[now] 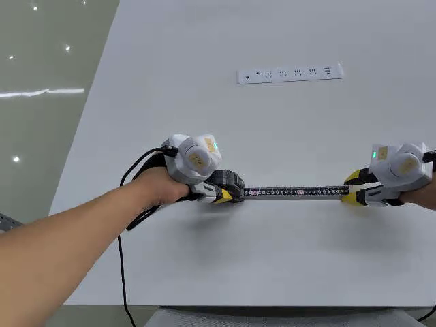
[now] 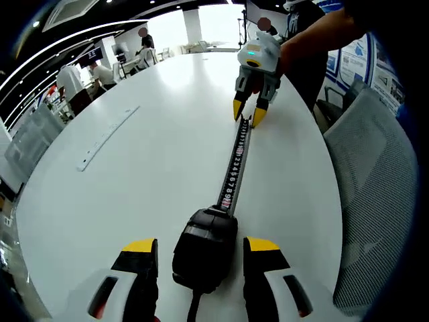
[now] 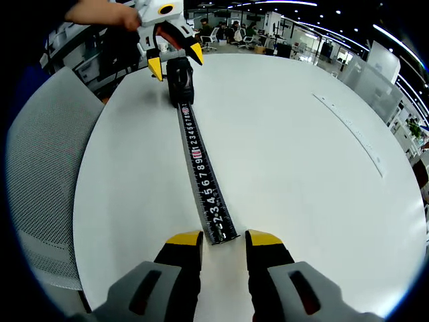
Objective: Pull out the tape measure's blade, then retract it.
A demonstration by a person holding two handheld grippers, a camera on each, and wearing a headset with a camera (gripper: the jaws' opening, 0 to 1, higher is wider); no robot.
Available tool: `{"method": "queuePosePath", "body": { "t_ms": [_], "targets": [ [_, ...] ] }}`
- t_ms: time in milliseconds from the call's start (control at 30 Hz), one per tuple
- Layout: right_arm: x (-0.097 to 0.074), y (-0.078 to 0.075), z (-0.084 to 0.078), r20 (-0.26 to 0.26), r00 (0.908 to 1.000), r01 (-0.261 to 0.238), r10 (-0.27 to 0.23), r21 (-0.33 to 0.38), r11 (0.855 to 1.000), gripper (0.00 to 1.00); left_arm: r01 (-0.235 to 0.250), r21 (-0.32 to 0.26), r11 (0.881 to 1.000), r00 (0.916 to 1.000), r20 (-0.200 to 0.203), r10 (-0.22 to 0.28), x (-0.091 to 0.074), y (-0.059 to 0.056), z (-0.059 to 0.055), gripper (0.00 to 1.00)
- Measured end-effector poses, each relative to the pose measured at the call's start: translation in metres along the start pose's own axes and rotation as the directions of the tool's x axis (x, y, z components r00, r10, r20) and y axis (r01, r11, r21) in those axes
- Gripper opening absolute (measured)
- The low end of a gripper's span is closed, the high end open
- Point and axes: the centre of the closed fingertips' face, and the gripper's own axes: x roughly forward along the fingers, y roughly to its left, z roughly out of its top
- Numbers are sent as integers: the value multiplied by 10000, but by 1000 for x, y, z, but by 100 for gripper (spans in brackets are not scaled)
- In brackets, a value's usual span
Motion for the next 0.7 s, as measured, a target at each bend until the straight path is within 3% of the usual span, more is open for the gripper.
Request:
{"method": "queuePosePath", "body": {
  "t_ms": [333, 467, 567, 700],
  "targets": [
    [-14, 5, 0, 533, 9962, 621, -690, 1225, 9905, 30, -747, -1198, 9900, 9969, 145, 770, -18, -4, -5, 57],
    [-21, 9, 4, 941, 9897, 851, -1081, 2213, 9715, 35, -1080, -1977, 9743, 9928, 296, 1161, -25, -6, -6, 60],
    [-26, 16, 5, 1051, 9874, 912, -1182, 2326, 9683, 39, -1309, -2432, 9611, 9898, 224, 1405, -29, -9, -10, 62],
    [-33, 25, 11, 1301, 9814, 979, -1414, 2949, 9505, 44, -1452, -3125, 9388, 9857, 365, 1646, -38, -15, -10, 64]
  ]
}}
